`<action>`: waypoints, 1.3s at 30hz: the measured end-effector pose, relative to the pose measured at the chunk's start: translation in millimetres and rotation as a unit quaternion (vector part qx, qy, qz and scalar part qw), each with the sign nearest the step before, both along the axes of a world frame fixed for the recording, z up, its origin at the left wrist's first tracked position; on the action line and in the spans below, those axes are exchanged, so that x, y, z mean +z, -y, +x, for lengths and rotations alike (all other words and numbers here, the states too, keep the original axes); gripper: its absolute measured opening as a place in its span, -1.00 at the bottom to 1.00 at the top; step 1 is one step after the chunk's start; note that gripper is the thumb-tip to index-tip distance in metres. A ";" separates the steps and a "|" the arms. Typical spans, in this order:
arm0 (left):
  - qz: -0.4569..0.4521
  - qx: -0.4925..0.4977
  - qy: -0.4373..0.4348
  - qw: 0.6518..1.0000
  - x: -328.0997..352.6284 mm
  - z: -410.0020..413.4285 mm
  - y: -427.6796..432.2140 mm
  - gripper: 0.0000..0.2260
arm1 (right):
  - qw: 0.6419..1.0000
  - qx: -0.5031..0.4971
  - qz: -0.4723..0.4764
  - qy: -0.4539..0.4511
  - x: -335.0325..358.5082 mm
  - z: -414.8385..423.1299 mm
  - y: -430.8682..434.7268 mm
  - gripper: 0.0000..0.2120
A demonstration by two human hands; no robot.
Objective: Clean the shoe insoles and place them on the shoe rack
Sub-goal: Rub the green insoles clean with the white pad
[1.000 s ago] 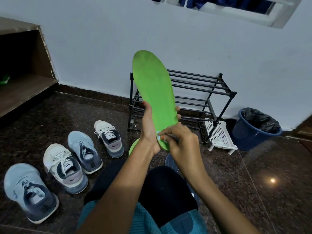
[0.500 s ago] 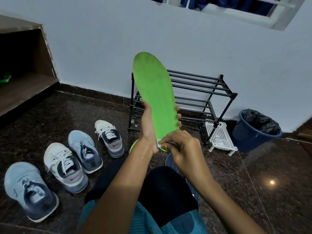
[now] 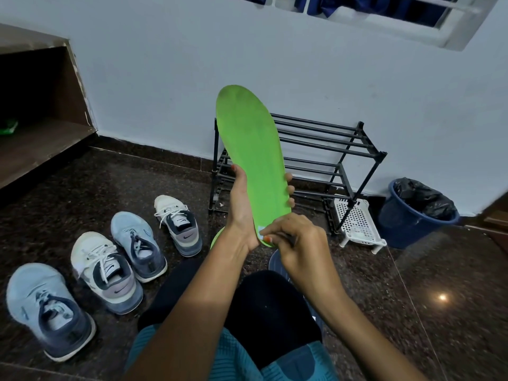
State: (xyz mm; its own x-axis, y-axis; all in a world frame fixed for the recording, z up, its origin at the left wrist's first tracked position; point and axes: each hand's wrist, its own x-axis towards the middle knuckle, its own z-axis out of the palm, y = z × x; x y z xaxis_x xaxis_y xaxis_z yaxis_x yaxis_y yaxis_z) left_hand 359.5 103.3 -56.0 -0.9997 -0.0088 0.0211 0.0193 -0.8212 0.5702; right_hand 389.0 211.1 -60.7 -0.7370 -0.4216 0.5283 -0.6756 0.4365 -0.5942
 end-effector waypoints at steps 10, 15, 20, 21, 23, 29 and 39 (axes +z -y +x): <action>-0.027 0.000 0.002 1.000 0.9 0.9 -1.6 -0.29 | 0.997 -0.052 0.030 -0.050 -5.0 -11.1 -6.2 -0.81; -0.021 0.001 0.003 1.000 -0.3 0.1 -1.6 -0.28 | 0.999 -0.008 0.026 -0.026 -7.7 1.0 -8.7 -0.84; -0.026 -0.007 -0.001 1.000 -1.0 -0.1 -1.8 -0.23 | 0.995 -0.053 0.066 -0.061 -7.6 -9.3 -12.8 -0.81; -0.025 -0.005 -0.002 1.000 -0.7 0.2 -1.6 -0.24 | 0.993 -0.067 0.070 -0.062 -8.7 -12.0 -14.1 -0.80; -0.022 0.000 -0.005 1.000 -0.5 0.7 -1.8 -0.24 | 0.992 -0.084 0.069 -0.070 -11.2 -13.5 -14.6 -0.79; -0.027 0.011 -0.008 1.000 -1.3 0.3 -1.3 -0.20 | 0.999 -0.034 0.015 -0.034 -12.6 3.1 -11.5 -0.84; -0.042 -0.004 0.003 0.999 -1.3 -0.2 -1.7 -0.26 | 0.989 -0.122 0.032 -0.076 -11.3 -14.6 -9.9 -0.82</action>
